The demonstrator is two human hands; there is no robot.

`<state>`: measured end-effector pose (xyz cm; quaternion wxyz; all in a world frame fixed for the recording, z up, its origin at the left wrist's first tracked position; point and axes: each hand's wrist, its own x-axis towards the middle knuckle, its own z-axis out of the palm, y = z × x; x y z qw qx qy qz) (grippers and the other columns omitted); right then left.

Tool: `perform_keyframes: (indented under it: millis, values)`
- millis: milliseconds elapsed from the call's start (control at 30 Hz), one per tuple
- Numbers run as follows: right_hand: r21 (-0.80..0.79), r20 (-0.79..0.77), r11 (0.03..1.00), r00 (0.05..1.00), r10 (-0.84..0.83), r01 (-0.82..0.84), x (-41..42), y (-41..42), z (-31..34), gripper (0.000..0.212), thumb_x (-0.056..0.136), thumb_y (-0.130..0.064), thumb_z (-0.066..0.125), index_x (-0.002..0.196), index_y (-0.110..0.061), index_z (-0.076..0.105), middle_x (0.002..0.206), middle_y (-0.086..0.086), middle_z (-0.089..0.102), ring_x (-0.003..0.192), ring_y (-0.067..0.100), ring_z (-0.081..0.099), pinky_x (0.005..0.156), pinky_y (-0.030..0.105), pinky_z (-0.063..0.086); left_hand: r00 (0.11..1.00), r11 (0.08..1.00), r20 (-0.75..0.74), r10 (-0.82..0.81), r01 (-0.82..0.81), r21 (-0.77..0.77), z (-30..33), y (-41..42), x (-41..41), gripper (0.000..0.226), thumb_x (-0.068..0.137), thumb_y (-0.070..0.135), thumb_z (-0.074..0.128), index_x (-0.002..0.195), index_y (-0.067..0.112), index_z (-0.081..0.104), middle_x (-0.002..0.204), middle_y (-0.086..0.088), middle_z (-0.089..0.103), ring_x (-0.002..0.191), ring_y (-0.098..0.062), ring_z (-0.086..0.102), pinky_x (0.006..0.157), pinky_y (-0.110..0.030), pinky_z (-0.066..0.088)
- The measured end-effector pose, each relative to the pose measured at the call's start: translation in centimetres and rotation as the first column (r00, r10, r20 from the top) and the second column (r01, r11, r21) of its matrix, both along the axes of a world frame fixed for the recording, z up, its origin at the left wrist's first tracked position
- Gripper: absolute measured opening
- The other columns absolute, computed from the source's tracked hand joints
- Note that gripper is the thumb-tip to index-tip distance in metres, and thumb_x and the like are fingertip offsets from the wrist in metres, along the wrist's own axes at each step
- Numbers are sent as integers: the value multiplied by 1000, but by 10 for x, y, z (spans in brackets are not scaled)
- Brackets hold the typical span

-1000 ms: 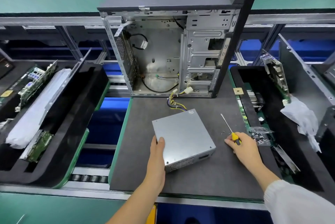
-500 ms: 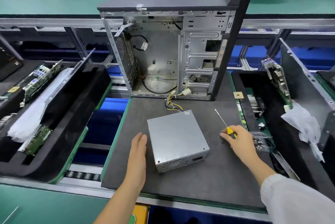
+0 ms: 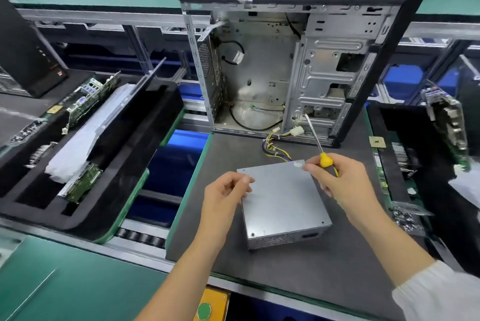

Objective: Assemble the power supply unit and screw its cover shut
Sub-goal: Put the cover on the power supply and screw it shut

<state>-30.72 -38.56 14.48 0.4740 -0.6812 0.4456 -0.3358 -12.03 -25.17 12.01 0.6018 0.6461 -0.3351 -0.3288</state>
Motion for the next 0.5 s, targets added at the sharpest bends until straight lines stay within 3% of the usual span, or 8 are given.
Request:
perform_keyframes:
  millis: [133,233,300,500]
  values:
    - [-16,68,987,985,160,-159,51,29,16,10,79,-17,75,87,-20,71,61,9,58,44,6,44,43,14,38,965,985,-207,-162,171,24,9,-7,-1,23,92,32,64,84,14,77,75,-4,69,63,-10,56,56,-20,44]
    - [-214,-62,960,984,169,-179,68,40,9,32,82,-17,72,113,-24,65,76,-3,68,56,1,50,57,11,41,881,986,-455,-129,162,33,7,-8,0,27,83,35,66,80,12,79,75,-6,69,59,-8,54,51,-16,43]
    - [-291,-154,932,972,177,-216,73,44,2,42,85,-21,69,123,-33,58,72,-3,65,57,5,47,61,21,43,811,990,-578,-93,138,34,5,-8,1,22,81,30,67,79,12,78,74,-4,69,58,-6,55,52,-14,45]
    - [-373,-235,883,950,208,-285,75,49,-9,47,86,-22,67,129,-35,54,67,-7,62,52,9,42,59,35,46,709,998,-703,-56,69,-10,-2,-3,4,15,80,21,68,78,11,78,70,-1,66,56,-3,57,52,-13,49]
